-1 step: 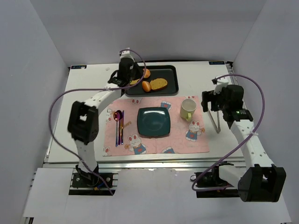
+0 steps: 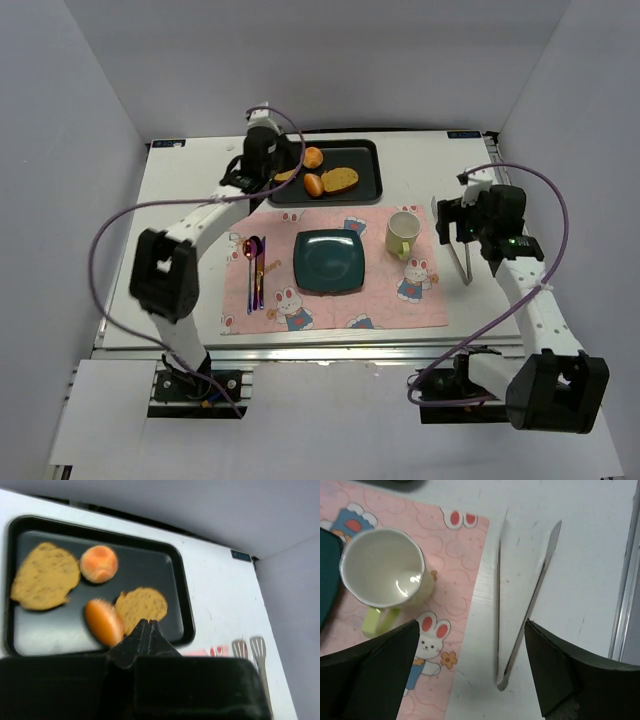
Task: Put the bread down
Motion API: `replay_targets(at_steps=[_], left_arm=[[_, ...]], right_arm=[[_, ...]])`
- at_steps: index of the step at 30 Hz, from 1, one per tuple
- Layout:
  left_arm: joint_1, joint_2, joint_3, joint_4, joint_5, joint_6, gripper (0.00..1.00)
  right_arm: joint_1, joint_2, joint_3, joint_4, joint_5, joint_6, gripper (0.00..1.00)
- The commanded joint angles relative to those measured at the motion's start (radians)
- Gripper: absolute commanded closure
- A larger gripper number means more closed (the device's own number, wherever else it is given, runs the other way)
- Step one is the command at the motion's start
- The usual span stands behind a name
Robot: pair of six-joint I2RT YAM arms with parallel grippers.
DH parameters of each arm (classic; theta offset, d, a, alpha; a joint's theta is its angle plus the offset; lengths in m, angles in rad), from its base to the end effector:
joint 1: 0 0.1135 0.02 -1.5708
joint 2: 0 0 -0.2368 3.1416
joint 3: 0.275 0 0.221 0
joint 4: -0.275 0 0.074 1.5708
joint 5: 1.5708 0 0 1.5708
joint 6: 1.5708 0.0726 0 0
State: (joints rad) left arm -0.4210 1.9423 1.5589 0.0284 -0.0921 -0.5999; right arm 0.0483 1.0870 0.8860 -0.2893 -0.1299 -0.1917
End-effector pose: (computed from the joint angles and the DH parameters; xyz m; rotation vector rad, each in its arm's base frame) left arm 0.4251 -0.1831 0.2594 -0.2388 1.9556 -0.5902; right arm 0.2583 0.0219 0.2707 -0.3256 2.0310 0.0450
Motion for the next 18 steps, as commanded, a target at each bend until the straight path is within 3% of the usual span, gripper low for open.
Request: replay_targets(at_steps=[1, 2, 3, 4, 5, 7, 8, 9, 13, 18], left_arm=[[0.030, -0.444, -0.387, 0.025, -0.067, 0.048, 0.87], [0.037, -0.539, -0.505, 0.012, -0.087, 0.042, 0.52], [0.042, -0.627, -0.610, -0.017, -0.116, 0.032, 0.32], [0.048, -0.713, -0.760, -0.062, -0.138, 0.014, 0.25], [0.050, -0.802, -0.857, -0.076, -0.158, -0.012, 0.24], [0.050, -0.977, -0.983, -0.096, -0.188, -0.087, 0.23], [0.051, -0.977, -1.019, -0.096, -0.189, -0.087, 0.23], [0.051, -1.055, -1.051, -0.104, -0.204, -0.122, 0.23], [0.051, -1.181, -1.142, -0.145, -0.238, -0.169, 0.22], [0.051, -1.163, -1.123, -0.183, -0.235, -0.135, 0.21]], right_arm=[[-0.167, 0.061, -0.027, -0.100, -0.182, -0.315, 0.14], [-0.206, 0.109, -0.006, -0.129, -0.218, -0.319, 0.23], [-0.229, 0.149, 0.011, -0.154, -0.243, -0.321, 0.39], [-0.244, 0.177, 0.011, -0.149, -0.237, -0.316, 0.61], [-0.246, 0.200, 0.007, -0.137, -0.225, -0.312, 0.62], [-0.245, 0.250, 0.010, -0.123, -0.189, -0.290, 0.42], [-0.242, 0.267, 0.016, -0.123, -0.171, -0.276, 0.32], [-0.235, 0.287, 0.021, -0.119, -0.121, -0.259, 0.14], [-0.225, 0.362, 0.025, -0.088, -0.004, -0.241, 0.11], [-0.223, 0.392, 0.024, -0.041, 0.036, -0.227, 0.10]])
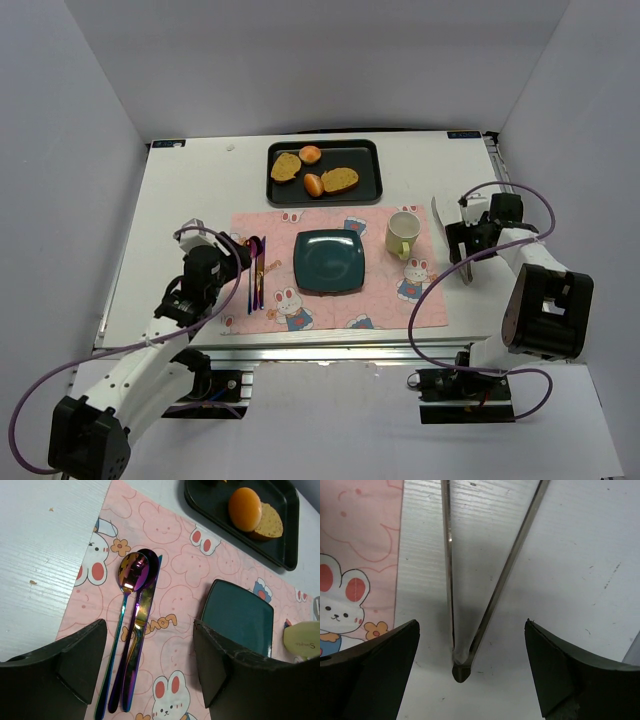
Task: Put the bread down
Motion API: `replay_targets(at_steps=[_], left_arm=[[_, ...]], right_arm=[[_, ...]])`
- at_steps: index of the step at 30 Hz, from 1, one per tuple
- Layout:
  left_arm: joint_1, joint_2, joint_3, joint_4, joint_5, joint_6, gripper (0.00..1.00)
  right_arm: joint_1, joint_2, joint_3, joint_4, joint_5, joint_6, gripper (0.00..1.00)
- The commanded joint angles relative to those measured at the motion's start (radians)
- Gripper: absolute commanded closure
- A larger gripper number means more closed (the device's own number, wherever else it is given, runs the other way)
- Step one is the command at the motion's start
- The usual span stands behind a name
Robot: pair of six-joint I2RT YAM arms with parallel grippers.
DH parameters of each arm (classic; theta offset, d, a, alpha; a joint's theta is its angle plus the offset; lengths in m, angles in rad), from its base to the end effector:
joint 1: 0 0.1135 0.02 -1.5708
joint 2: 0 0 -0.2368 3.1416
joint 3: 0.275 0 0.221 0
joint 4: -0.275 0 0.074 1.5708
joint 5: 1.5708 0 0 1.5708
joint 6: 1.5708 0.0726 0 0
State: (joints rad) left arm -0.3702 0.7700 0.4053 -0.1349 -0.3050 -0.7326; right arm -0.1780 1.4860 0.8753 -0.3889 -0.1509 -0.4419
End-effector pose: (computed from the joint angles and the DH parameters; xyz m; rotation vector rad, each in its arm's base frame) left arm 0.1905 -0.0505 0.1899 -0.5553 1.9898 -0.3703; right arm 0.2848 -0.0402 0.1540 -0.3920 2.5233 -0.0449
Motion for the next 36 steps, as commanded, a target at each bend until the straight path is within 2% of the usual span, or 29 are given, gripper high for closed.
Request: replay_targets(at_steps=[1, 10, 12, 15, 16, 17, 24, 25, 29, 32, 36], left_arm=[[0.001, 0.029, 0.036, -0.020, -0.016, 0.004, 0.21], [0.001, 0.055, 0.049, 0.011, 0.007, 0.007, 0.21], [0.001, 0.042, 0.037, 0.011, 0.007, 0.002, 0.21], [0.001, 0.029, 0.032, 0.006, 0.007, -0.002, 0.21], [0.001, 0.029, 0.035, -0.003, 0.007, -0.002, 0.21], [0.001, 0.031, 0.036, -0.008, 0.007, -0.001, 0.21], [0.001, 0.026, 0.047, -0.011, -0.002, -0.007, 0.21], [0.001, 0.028, 0.044, -0.008, 0.001, -0.008, 0.21], [0.001, 0.041, 0.053, -0.008, 0.009, -0.005, 0.21], [0.001, 0.040, 0.069, -0.022, 0.006, 0.006, 0.21], [0.001, 0.038, 0.067, -0.009, 0.009, 0.001, 0.21]], right_arm=[[0.003, 0.002, 0.034, 0.064, 0.062, 0.025, 0.11], [0.005, 0.072, 0.008, 0.094, 0.033, 0.054, 0.11], [0.006, 0.128, 0.019, 0.107, 0.024, 0.060, 0.15], [0.020, 0.200, 0.039, 0.119, 0.011, 0.062, 0.31], [0.028, 0.212, 0.048, 0.123, 0.011, 0.062, 0.41], [0.031, 0.230, 0.051, 0.125, 0.014, 0.062, 0.46], [0.035, 0.250, 0.034, 0.185, 0.039, 0.063, 0.63], [0.035, 0.249, 0.033, 0.191, 0.033, 0.063, 0.74], [0.035, 0.212, 0.056, 0.182, -0.004, 0.057, 0.95], [0.035, 0.133, 0.091, 0.150, -0.073, 0.029, 0.96], [0.078, 0.054, 0.250, 0.075, -0.150, -0.014, 0.88]])
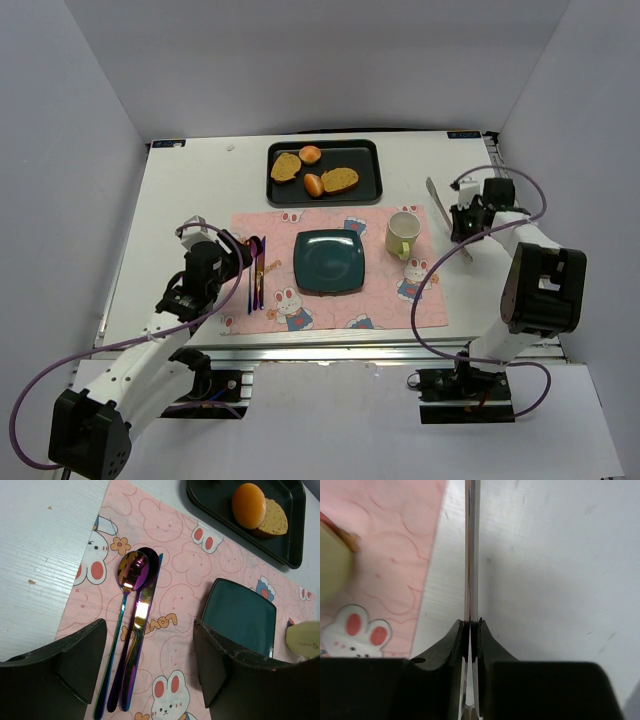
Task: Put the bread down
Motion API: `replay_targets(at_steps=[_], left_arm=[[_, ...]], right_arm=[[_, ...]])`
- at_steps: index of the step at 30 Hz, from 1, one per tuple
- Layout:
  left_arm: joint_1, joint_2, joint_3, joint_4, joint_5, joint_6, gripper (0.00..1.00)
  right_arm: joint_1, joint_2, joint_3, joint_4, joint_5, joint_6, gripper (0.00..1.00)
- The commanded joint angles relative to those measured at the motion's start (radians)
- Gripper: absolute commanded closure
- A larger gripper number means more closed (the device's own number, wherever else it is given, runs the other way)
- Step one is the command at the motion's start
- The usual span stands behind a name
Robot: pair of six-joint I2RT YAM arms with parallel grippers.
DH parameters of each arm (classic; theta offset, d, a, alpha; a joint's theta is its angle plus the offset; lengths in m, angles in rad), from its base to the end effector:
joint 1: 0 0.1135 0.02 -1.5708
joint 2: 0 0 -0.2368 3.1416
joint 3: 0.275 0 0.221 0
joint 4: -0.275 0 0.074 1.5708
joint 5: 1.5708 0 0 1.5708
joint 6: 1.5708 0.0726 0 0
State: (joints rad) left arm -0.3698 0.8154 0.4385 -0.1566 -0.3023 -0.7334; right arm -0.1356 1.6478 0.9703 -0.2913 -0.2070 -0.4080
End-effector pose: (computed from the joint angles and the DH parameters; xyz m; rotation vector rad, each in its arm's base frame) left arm 0.1951 -0.0525 0.1905 -0.5564 2.0220 -0.3539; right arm 0.3227 -0.0290 0.1435 -0.4207 2.4742 0.0419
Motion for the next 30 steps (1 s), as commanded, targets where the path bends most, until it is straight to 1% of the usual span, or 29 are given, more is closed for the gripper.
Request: replay_targets(at_steps=[1, 2, 4, 5, 6, 8, 9, 14, 15, 17, 20, 21, 23, 26, 27, 30], left_arm=[[0.000, -0.002, 0.032, 0.017, 0.012, 0.000, 0.21], [0.000, 0.001, 0.032, 0.023, 0.014, -0.001, 0.21], [0.000, 0.008, 0.032, 0.035, 0.022, -0.003, 0.21], [0.000, 0.014, 0.034, 0.038, 0.022, -0.003, 0.21], [0.000, 0.018, 0.039, 0.038, 0.023, -0.003, 0.21], [0.000, 0.018, 0.045, 0.037, 0.020, -0.001, 0.21], [0.000, 0.016, 0.048, 0.032, 0.019, -0.001, 0.21], [0.000, -0.005, 0.052, 0.005, 0.003, 0.002, 0.21], [0.000, -0.015, 0.051, -0.003, 0.002, -0.001, 0.21], [0.000, -0.025, 0.048, -0.012, -0.003, -0.004, 0.21], [0.000, -0.047, 0.045, -0.031, -0.014, -0.009, 0.21], [0.000, -0.054, 0.042, -0.040, -0.018, -0.012, 0.21], [0.000, -0.059, 0.039, -0.046, -0.021, -0.012, 0.21], [0.000, -0.065, 0.037, -0.052, -0.024, -0.014, 0.21], [0.000, -0.065, 0.037, -0.055, -0.024, -0.014, 0.21], [0.000, -0.065, 0.040, -0.064, -0.029, -0.012, 0.21]], right_arm=[[0.050, -0.115, 0.192, -0.058, -0.112, -0.052, 0.86], [0.065, -0.120, 0.227, -0.077, -0.120, -0.060, 0.82], [0.117, -0.117, 0.327, -0.118, -0.141, -0.060, 0.78], [0.132, -0.112, 0.356, -0.124, -0.144, -0.055, 0.75], [0.187, -0.108, 0.382, -0.132, -0.149, -0.052, 0.73], [0.232, -0.088, 0.455, -0.149, -0.155, -0.051, 0.70], [0.276, -0.080, 0.476, -0.155, -0.155, -0.054, 0.68], [0.395, -0.013, 0.602, -0.175, -0.155, -0.072, 0.61], [0.428, -0.003, 0.614, -0.175, -0.151, -0.078, 0.60], [0.456, 0.027, 0.649, -0.171, -0.138, -0.095, 0.60], [0.501, 0.070, 0.682, -0.164, -0.126, -0.112, 0.60], [0.534, 0.090, 0.705, -0.160, -0.115, -0.127, 0.61], [0.548, 0.105, 0.708, -0.154, -0.100, -0.149, 0.62], [0.622, 0.145, 0.691, -0.121, -0.030, -0.213, 0.64], [0.637, 0.145, 0.691, -0.121, -0.029, -0.231, 0.64], [0.685, 0.190, 0.694, -0.103, 0.041, -0.279, 0.65]])
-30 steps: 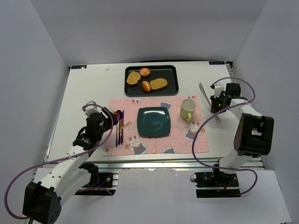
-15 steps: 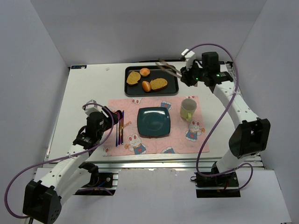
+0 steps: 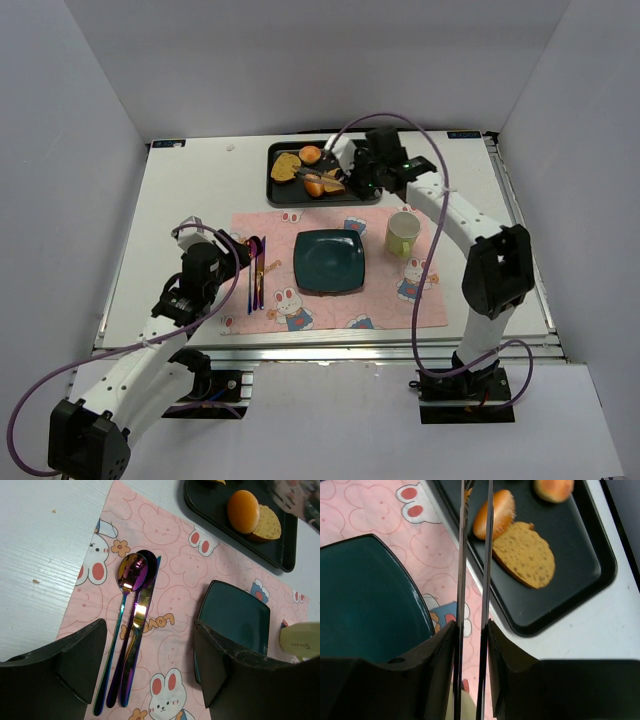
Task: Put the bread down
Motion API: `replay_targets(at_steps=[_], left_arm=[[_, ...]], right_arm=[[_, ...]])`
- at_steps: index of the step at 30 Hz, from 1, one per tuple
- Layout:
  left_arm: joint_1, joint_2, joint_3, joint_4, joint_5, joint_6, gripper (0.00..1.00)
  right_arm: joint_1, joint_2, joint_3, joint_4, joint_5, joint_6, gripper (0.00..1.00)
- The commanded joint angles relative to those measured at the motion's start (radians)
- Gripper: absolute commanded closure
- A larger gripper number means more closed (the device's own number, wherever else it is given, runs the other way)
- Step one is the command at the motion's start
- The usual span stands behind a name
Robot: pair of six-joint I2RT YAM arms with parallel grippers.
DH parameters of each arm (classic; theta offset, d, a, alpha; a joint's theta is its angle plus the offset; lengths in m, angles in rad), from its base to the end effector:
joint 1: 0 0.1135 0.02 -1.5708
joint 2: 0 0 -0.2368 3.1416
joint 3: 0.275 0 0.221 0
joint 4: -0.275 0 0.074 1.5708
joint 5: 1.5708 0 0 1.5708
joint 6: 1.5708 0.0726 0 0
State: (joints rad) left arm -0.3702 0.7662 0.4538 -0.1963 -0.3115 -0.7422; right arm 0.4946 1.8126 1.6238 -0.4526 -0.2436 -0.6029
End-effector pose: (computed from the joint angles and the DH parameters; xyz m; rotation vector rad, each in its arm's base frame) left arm 0.1900 -0.0499 0.1997 -0.5688 1.9933 -0.3648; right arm 0.3549 0.2113 0.2760 -1.2592 1.8016 0.2086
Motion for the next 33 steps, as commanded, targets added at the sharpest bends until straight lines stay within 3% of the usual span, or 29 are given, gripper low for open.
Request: replay_targets(at_steps=[1, 12, 33], left_arm=[[0.001, -0.016, 0.026, -0.029, -0.024, -0.002, 0.21], [0.001, -0.030, 0.013, -0.029, -0.032, -0.009, 0.21], [0.001, -0.027, -0.001, -0.015, -0.032, -0.013, 0.21]], right_arm=[[0.065, 0.043, 0.048, 0.063, 0.092, -0.095, 0.65], [0.157, 0.132, 0.065, 0.184, 0.297, -0.296, 0.66], [0.191, 0.223, 0.097, 0.249, 0.342, -0.388, 0.58]])
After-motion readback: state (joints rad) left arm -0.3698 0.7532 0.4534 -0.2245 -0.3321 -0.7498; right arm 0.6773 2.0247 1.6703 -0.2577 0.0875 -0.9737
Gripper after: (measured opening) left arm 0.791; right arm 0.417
